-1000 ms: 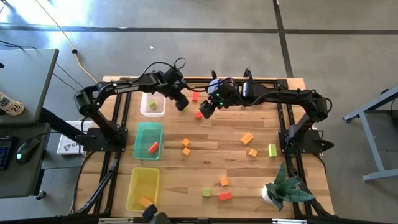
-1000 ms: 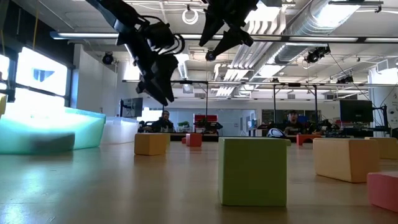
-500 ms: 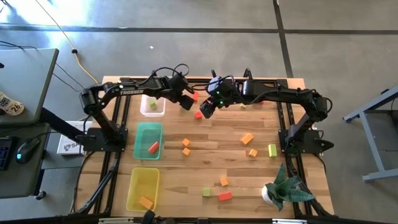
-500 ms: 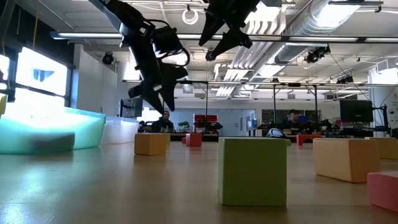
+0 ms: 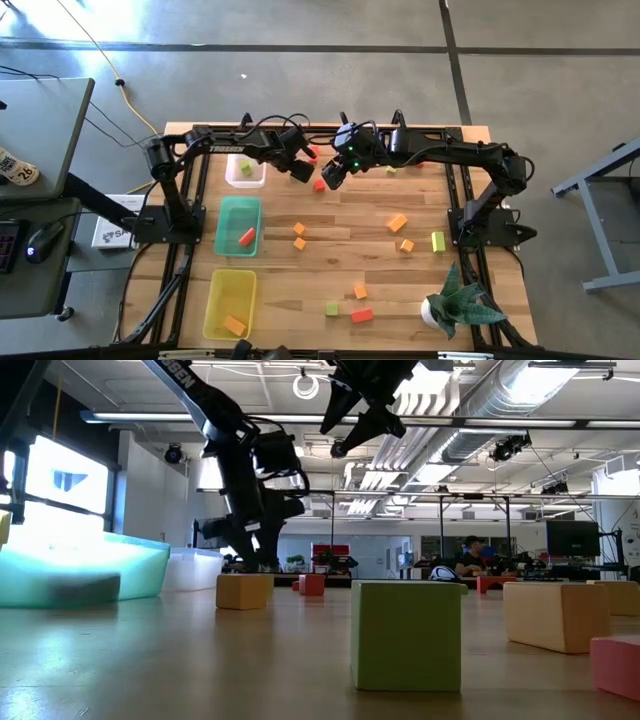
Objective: Sort & place blocks by color
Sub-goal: Put the green cube block into the transparent bin
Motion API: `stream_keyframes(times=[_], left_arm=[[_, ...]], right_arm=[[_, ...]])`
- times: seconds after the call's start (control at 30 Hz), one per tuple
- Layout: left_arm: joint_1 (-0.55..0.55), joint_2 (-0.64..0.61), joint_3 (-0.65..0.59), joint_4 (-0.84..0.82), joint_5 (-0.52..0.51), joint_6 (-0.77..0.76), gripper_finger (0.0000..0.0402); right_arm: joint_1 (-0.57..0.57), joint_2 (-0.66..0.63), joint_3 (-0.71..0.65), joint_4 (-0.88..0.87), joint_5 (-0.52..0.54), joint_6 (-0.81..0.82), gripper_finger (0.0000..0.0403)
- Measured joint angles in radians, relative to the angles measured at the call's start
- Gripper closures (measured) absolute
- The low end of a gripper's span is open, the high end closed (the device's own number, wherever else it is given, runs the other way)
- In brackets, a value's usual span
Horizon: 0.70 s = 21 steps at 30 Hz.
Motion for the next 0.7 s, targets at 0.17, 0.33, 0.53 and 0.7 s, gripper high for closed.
stream_keyframes(times=[0.17,0.33,0.53,0.7], left_arm=[[-0.003,0.032,0.000,-0.001,0.000,-0.006,0.0224],[-0.005,0.046,0.000,0.002,0.000,-0.001,0.0225],[-0.006,0.048,0.000,0.009,-0.025,0.048,0.0242],[-0.006,0.047,0.000,0.011,-0.019,0.125,0.0289]], right_arm=[[0.000,0.000,0.000,-0.001,0.000,0.000,0.0169],[0.000,0.000,0.000,0.000,0.000,0.000,0.0169],[0.000,0.000,0.000,0.000,0.000,0.000,0.0169],[0.000,0.000,0.000,-0.001,0.000,0.000,0.0169]])
